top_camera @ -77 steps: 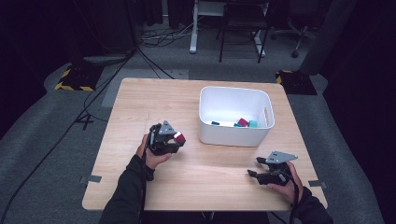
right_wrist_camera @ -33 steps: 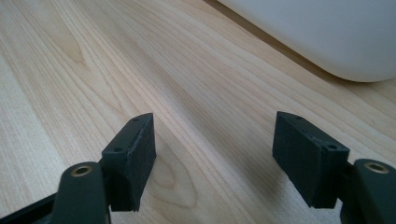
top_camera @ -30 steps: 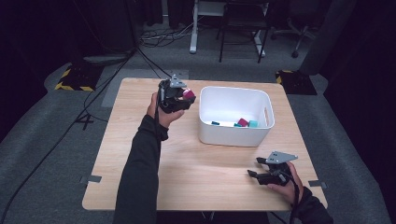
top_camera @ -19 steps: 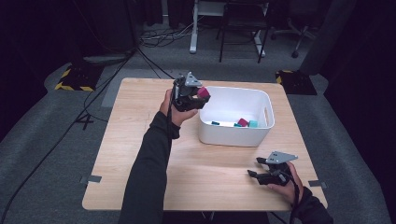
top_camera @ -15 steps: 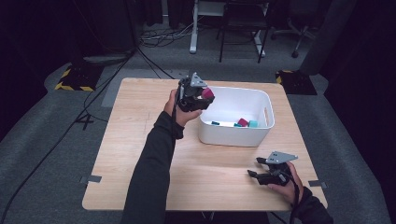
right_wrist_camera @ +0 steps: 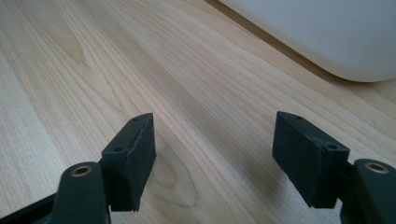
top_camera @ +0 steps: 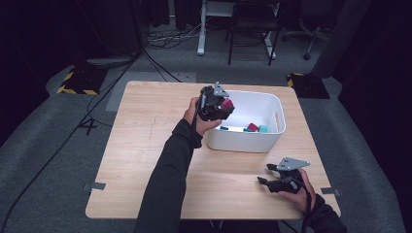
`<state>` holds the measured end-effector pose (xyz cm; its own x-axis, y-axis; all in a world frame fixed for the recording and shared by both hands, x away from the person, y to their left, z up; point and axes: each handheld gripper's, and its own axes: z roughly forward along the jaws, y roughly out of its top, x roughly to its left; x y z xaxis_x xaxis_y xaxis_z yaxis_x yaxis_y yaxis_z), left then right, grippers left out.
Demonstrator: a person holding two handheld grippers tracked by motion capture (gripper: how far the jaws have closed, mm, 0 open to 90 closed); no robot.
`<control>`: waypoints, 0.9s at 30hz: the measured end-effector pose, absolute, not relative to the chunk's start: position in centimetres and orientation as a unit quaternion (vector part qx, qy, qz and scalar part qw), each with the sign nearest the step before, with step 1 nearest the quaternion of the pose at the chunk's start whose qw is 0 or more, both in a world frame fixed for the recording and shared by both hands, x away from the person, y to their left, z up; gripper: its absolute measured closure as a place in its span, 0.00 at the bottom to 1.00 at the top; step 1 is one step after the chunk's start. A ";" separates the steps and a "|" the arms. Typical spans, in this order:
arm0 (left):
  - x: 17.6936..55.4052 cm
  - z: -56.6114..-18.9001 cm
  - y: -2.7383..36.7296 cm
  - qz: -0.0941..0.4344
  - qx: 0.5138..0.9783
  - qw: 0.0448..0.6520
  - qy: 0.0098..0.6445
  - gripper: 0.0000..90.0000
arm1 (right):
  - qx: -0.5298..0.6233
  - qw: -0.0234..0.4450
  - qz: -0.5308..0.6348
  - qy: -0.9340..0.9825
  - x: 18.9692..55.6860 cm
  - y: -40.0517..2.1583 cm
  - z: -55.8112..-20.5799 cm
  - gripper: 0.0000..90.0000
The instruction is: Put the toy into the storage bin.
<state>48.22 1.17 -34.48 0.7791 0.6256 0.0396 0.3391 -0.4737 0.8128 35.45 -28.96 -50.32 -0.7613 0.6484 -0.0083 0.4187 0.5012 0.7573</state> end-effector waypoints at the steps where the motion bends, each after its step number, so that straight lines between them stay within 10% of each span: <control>1: 48.2 -34.5 1.1 0.170 0.843 0.422 0.286 0.63 | 0.313 0.147 0.390 0.854 35.4 -29.0 -50.3 0.34; 27: 48.3 -33.7 3.4 0.223 0.820 0.408 0.333 0.34 | 0.313 0.147 0.390 0.853 35.4 -28.9 -50.3 0.34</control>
<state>48.32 3.45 -33.69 0.6782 0.7288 0.0946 0.3646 -0.4455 0.8177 35.42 -28.94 -50.32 -0.7612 0.6485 -0.0070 0.4190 0.5000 0.7579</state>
